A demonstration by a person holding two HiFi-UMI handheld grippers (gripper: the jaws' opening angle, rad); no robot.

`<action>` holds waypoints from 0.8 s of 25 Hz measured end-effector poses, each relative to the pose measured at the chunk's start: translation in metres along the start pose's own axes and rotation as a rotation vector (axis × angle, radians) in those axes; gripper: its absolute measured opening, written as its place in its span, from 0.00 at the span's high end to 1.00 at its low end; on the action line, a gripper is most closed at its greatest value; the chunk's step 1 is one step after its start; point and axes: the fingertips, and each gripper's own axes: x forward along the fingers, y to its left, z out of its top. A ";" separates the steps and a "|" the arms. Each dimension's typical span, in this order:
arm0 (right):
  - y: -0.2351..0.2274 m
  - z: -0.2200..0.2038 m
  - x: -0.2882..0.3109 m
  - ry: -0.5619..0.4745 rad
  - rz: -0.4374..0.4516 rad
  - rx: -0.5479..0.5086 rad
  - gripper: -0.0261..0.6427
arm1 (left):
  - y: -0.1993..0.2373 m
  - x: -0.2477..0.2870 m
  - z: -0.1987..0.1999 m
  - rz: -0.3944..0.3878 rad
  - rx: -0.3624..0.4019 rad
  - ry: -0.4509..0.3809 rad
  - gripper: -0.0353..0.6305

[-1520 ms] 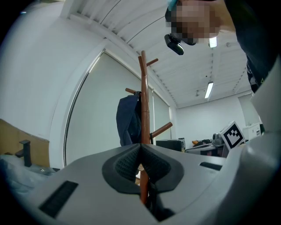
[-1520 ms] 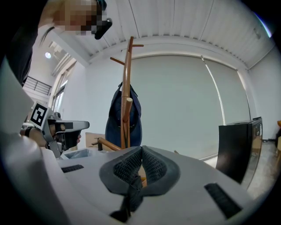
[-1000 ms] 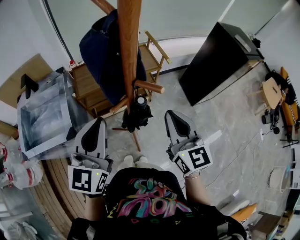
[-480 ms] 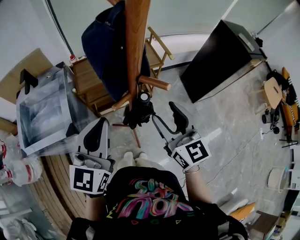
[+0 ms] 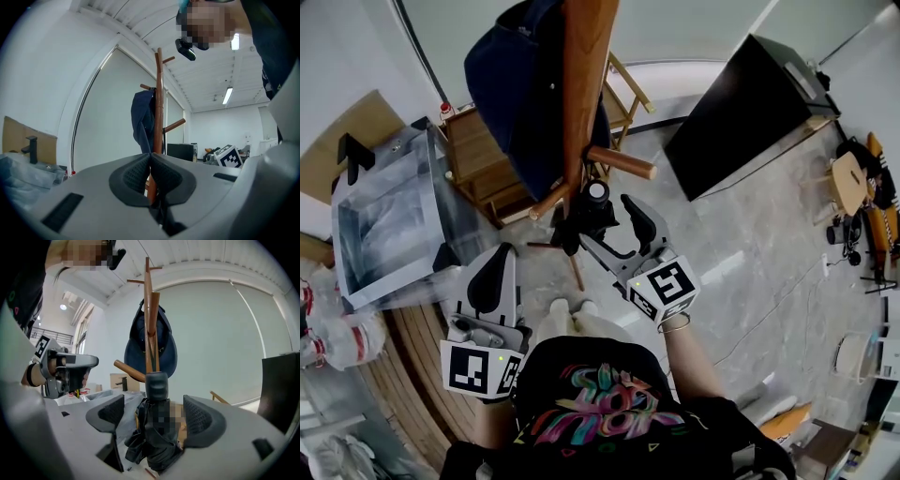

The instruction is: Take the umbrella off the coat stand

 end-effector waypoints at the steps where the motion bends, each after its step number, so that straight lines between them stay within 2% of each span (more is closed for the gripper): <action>1: -0.001 -0.004 0.003 0.004 -0.002 0.003 0.37 | 0.001 -0.001 -0.001 0.002 -0.002 0.003 0.91; 10: -0.001 -0.040 0.031 0.036 0.012 -0.012 0.34 | 0.002 -0.001 -0.008 0.008 -0.009 0.018 0.91; 20: -0.008 -0.056 0.055 0.023 -0.018 -0.017 0.34 | 0.003 -0.009 -0.014 0.028 -0.011 0.036 0.91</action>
